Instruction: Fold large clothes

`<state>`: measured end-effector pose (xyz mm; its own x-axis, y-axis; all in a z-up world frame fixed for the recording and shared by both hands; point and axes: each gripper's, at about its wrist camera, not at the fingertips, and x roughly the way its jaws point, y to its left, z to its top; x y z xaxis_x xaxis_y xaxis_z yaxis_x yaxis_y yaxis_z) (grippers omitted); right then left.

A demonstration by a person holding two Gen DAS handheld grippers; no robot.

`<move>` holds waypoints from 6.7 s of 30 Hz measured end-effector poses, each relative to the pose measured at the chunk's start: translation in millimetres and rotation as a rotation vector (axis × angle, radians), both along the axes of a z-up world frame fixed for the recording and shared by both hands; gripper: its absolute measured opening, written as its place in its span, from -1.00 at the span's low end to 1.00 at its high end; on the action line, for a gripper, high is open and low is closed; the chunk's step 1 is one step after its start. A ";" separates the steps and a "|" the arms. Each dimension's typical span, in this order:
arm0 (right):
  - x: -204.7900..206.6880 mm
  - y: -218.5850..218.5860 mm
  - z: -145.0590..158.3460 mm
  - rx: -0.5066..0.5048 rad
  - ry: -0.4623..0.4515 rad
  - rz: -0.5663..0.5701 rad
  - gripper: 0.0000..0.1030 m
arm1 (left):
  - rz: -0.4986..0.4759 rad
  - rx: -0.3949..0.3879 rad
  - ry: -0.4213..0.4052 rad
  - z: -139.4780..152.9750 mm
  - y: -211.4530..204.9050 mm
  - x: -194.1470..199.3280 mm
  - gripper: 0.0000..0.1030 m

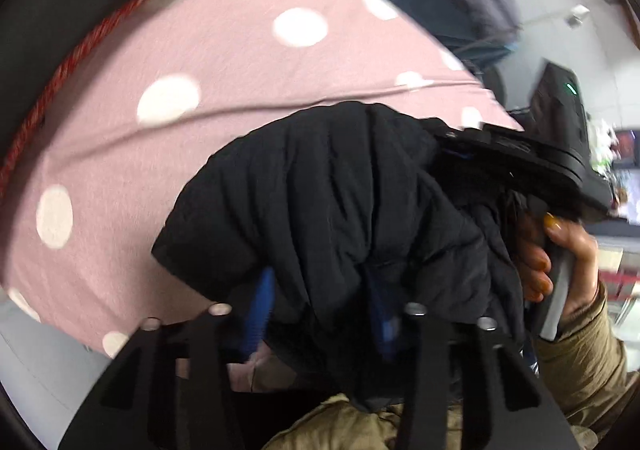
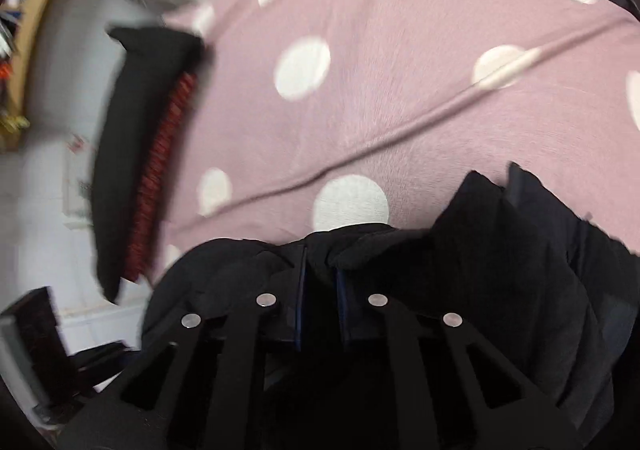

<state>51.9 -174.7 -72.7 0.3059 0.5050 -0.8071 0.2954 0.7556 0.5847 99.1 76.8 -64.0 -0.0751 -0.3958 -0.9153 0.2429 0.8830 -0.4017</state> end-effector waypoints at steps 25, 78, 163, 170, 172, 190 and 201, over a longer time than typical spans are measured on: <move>-383.2 -77.0 465.7 -0.277 -1.279 -0.393 -0.89 | -0.342 -0.444 -0.857 339.8 -55.2 -146.3 -0.93; -301.6 -123.5 14.1 -0.292 0.142 -0.657 0.70 | -1.062 0.141 -0.649 -44.8 -231.5 -180.2 0.88; -352.4 -104.0 110.1 -0.756 0.212 -0.435 -0.82 | 0.249 0.380 -0.349 -71.7 27.9 102.4 0.76; -353.7 -139.1 202.1 -1.161 0.183 -0.294 -0.86 | 0.135 0.353 -0.434 -64.1 2.9 77.9 0.76; -364.3 -162.9 209.0 -1.218 0.219 -0.308 -0.87 | 0.142 0.365 -0.443 -61.1 5.7 78.4 0.76; -457.6 -278.5 120.4 -0.690 0.257 -0.948 0.48 | 0.207 0.479 -0.398 -66.1 75.7 69.3 0.87; -337.6 -157.2 133.8 -0.860 -0.141 -0.448 0.77 | 0.010 0.401 -0.466 -61.4 26.4 49.2 0.87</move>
<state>-285.6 -331.9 61.1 0.4473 -0.4254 -0.7868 0.6290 0.7750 -0.0614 148.3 103.2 -125.3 0.3710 -0.0119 -0.9285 0.3037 0.9465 0.1092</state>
